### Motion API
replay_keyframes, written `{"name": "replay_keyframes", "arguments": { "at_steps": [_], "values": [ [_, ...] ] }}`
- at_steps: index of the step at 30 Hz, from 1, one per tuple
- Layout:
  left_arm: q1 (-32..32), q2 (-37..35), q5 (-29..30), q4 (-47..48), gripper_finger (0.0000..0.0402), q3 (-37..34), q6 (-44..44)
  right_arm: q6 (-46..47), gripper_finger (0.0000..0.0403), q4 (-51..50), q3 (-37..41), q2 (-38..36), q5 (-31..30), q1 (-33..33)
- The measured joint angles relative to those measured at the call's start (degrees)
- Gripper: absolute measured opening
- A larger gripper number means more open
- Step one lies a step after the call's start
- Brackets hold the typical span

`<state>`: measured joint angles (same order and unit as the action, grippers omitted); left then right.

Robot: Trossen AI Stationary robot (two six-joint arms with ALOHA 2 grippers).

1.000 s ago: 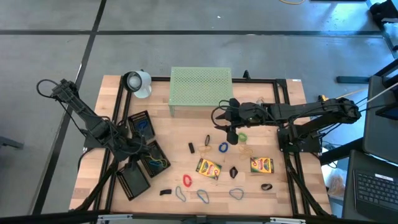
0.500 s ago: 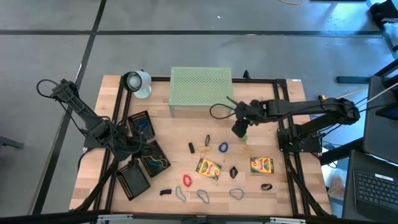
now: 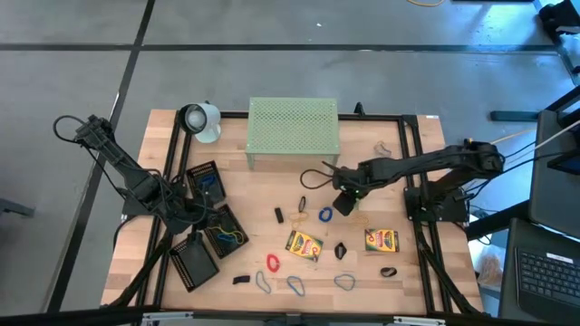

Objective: Pick & Place Office Desk Supplies
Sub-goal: Put the green spring rubber band into the top black bin

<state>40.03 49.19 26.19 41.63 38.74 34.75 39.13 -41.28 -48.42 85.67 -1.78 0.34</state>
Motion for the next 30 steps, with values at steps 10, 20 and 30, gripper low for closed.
{"name": "replay_keyframes", "arguments": {
  "at_steps": [10, 20, 30],
  "values": [
    [0.0, 0.0, 1.3, 0.0, 0.0081, 0.0, 0.0, 2.8, 0.0195, 0.8, 0.0, 6.9, 1.8, 0.2],
    [0.0, 0.0, 2.4, 0.1, 0.0082, 0.0, -0.8, 2.0, 0.0144, 1.1, -0.3, 10.5, 0.1, 0.2],
    [0.0, 0.0, 9.1, 0.1, 0.0077, 0.0, -2.6, 2.0, 0.0011, 1.5, -0.3, 10.5, -1.5, 0.8]
  ]
}}
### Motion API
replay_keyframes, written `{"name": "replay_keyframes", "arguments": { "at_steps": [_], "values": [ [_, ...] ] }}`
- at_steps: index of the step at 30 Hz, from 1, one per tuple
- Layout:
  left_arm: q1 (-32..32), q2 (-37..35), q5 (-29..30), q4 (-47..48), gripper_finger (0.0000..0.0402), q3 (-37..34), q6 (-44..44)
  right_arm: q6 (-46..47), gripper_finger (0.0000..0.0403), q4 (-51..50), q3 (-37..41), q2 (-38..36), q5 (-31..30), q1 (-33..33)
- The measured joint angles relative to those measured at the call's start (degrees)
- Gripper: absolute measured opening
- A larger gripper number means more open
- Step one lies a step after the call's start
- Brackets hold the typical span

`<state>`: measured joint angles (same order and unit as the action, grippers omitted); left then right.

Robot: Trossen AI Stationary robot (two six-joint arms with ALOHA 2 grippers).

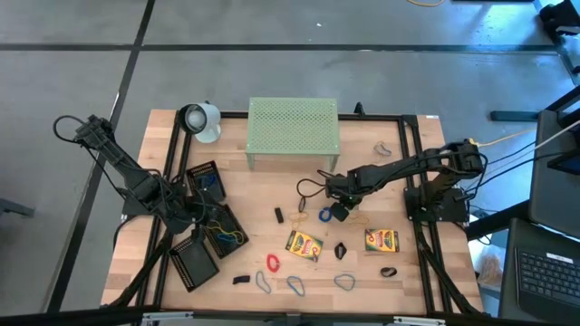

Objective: Pick & Place Office Desk Supplies
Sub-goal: Put the green spring rubber band into the top black bin

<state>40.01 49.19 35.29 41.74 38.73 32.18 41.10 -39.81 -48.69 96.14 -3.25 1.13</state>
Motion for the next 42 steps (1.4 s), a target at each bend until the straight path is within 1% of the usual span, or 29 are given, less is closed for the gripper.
{"name": "replay_keyframes", "arguments": {
  "at_steps": [5, 7, 11, 13, 16, 18, 20, 23, 26, 29, 31, 33, 36, 38, 40, 42],
  "values": [
    [0.0, 0.0, 9.2, -1.1, 0.0077, 0.0, 0.0, 0.0, 0.0016, -0.5, -0.9, -0.8, 0.0, 1.6],
    [0.0, 0.0, 11.6, -2.8, 0.008, 0.0, -0.3, 0.0, 0.0012, -1.3, -2.2, -1.6, -0.5, 2.4],
    [0.0, 0.6, 9.5, -8.8, 0.0094, 0.0, -6.0, -0.3, 0.001, -0.2, -6.1, -4.1, -2.9, 4.1],
    [0.0, 1.4, 9.1, -12.8, 0.0103, 0.0, -9.6, -2.2, 0.001, 1.1, -7.9, -4.9, -4.6, 5.2],
    [0.0, 3.6, 12.0, -19.9, 0.0117, 0.0, -15.3, -6.9, 0.001, 7.1, -10.3, -5.7, -6.9, 6.7],
    [-0.2, 5.5, 14.8, -24.6, 0.0127, 0.0, -18.9, -11.0, 0.001, 13.5, -10.6, -5.6, -6.7, 7.4],
    [-0.9, 7.4, 16.3, -29.0, 0.0137, 0.0, -21.7, -15.6, 0.001, 21.5, -10.8, -5.6, -4.6, 7.9],
    [-2.5, 10.3, 16.2, -34.7, 0.0151, 0.0, -24.9, -21.5, 0.001, 30.9, -10.9, -5.7, -1.0, 8.3],
    [-4.4, 13.3, 16.1, -40.9, 0.0163, 0.0, -27.2, -27.2, 0.001, 38.1, -10.9, -5.7, 2.6, 8.4],
    [-6.7, 16.6, 16.1, -47.4, 0.0174, 0.0, -28.9, -32.7, 0.001, 42.8, -10.9, -5.5, 5.9, 8.4],
    [-8.3, 18.7, 15.5, -51.5, 0.018, 0.0, -30.1, -35.7, 0.001, 44.2, -10.9, -5.4, 7.3, 8.4],
    [-10.2, 20.6, 12.6, -54.2, 0.0184, 0.0, -31.2, -38.1, 0.001, 44.5, -10.9, -5.4, 8.3, 8.3],
    [-13.0, 22.8, 3.3, -56.1, 0.0184, 0.0, -34.3, -40.3, 0.001, 44.5, -10.9, -5.4, 9.9, 8.3],
    [-14.5, 23.7, -1.4, -57.7, 0.0184, 0.0, -36.5, -41.7, 0.001, 44.5, -10.9, -5.4, 11.4, 8.3],
    [-15.9, 24.4, -2.9, -60.0, 0.0182, 0.0, -38.4, -42.2, 0.001, 44.5, -10.9, -5.4, 13.0, 8.3],
    [-17.1, 24.8, -3.0, -61.5, 0.0181, 0.0, -40.0, -42.9, 0.001, 44.5, -10.9, -5.4, 14.3, 8.3]
  ]
}}
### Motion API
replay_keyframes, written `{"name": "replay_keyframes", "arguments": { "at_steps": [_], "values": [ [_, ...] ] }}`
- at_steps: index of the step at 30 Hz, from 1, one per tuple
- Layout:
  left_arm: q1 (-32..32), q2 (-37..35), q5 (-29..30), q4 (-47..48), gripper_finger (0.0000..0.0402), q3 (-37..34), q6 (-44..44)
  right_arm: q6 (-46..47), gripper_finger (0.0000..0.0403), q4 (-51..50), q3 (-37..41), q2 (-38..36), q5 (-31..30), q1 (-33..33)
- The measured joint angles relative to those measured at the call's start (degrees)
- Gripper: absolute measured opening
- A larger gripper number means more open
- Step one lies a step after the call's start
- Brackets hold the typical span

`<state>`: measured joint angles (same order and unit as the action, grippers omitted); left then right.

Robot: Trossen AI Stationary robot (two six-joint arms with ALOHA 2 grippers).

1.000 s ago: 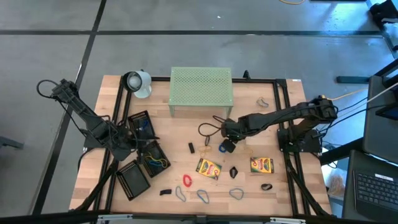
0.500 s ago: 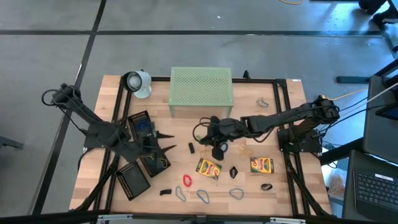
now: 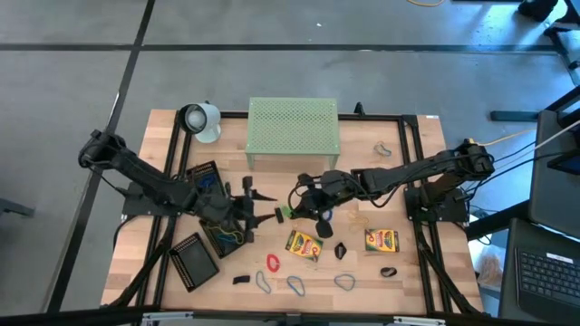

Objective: Pick & Place Office Desk Supplies
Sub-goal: Put the green spring rubber band into the top black bin

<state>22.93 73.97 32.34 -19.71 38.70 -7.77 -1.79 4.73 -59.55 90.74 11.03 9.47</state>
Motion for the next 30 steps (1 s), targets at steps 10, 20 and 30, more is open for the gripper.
{"name": "replay_keyframes", "arguments": {
  "at_steps": [10, 20, 30],
  "values": [
    [-5.2, 0.2, -17.6, -3.4, 0.018, 0.0, -2.0, -3.1, 0.001, 0.7, 0.0, 0.0, 0.5, 0.0],
    [-8.8, 2.4, -24.4, -6.8, 0.018, 0.0, -2.0, -6.4, 0.001, 3.9, 0.0, 0.0, 0.6, 0.0],
    [-9.0, 6.0, -24.9, -9.2, 0.0109, 0.0, -5.4, -6.4, 0.002, 3.8, 0.0, 0.0, 0.5, 0.0]
  ]
}}
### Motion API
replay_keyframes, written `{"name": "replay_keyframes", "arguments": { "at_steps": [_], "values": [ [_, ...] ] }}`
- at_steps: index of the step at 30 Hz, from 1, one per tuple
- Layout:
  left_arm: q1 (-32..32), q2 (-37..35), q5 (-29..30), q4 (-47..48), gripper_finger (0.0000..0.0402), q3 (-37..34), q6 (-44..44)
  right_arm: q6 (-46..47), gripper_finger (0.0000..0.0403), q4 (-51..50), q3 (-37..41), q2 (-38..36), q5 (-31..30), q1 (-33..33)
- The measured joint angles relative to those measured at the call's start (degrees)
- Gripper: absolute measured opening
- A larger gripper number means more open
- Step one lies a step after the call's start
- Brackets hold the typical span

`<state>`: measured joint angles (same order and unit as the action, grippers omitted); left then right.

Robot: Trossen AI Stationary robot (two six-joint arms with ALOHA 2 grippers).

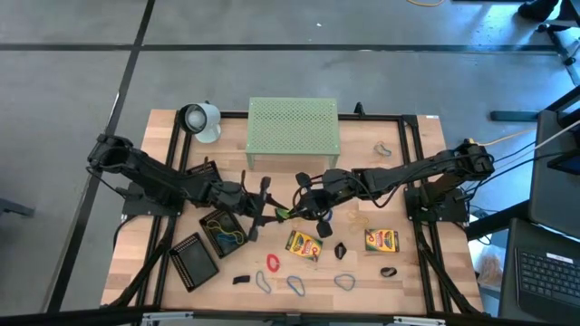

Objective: Pick & Place Office Desk Supplies
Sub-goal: Put the green spring rubber band into the top black bin

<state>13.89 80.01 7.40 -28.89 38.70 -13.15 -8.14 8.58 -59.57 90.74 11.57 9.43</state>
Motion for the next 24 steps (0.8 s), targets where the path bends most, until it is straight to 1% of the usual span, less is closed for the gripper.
{"name": "replay_keyframes", "arguments": {
  "at_steps": [5, 6, 10, 13, 18, 21, 24],
  "values": [
    [0.0, -0.1, -0.1, -0.1, 0.0027, 0.0, -0.6, 0.0, 0.0022, 0.0, 0.0, 0.0, -0.1, 0.0],
    [0.0, -0.2, -0.4, -0.1, 0.0017, 0.0, -0.8, 0.0, 0.0023, 0.0, 0.0, 0.0, 0.0, 0.0],
    [0.0, -0.2, -1.3, 0.0, 0.0015, 0.0, -0.1, 0.6, 0.0024, -0.2, 0.0, 0.0, 0.0, 0.0],
    [0.0, -0.2, -1.3, 0.4, 0.0015, 0.0, 1.3, 1.5, 0.0034, -1.0, 0.0, 0.0, 0.0, 0.0],
    [0.0, -0.2, -0.6, 0.4, 0.0014, 0.0, 3.4, 7.1, 0.0079, -2.2, 0.0, -0.3, 0.0, 0.0],
    [0.0, -0.6, 2.8, 1.3, 0.0015, 0.0, 5.2, 9.5, 0.0112, -5.8, 0.0, -2.0, -1.4, -0.1],
    [0.0, -2.3, 8.2, 5.8, 0.0015, 0.0, 8.0, 10.8, 0.0137, -12.0, 0.0, -5.4, -7.4, -0.2]
  ]
}}
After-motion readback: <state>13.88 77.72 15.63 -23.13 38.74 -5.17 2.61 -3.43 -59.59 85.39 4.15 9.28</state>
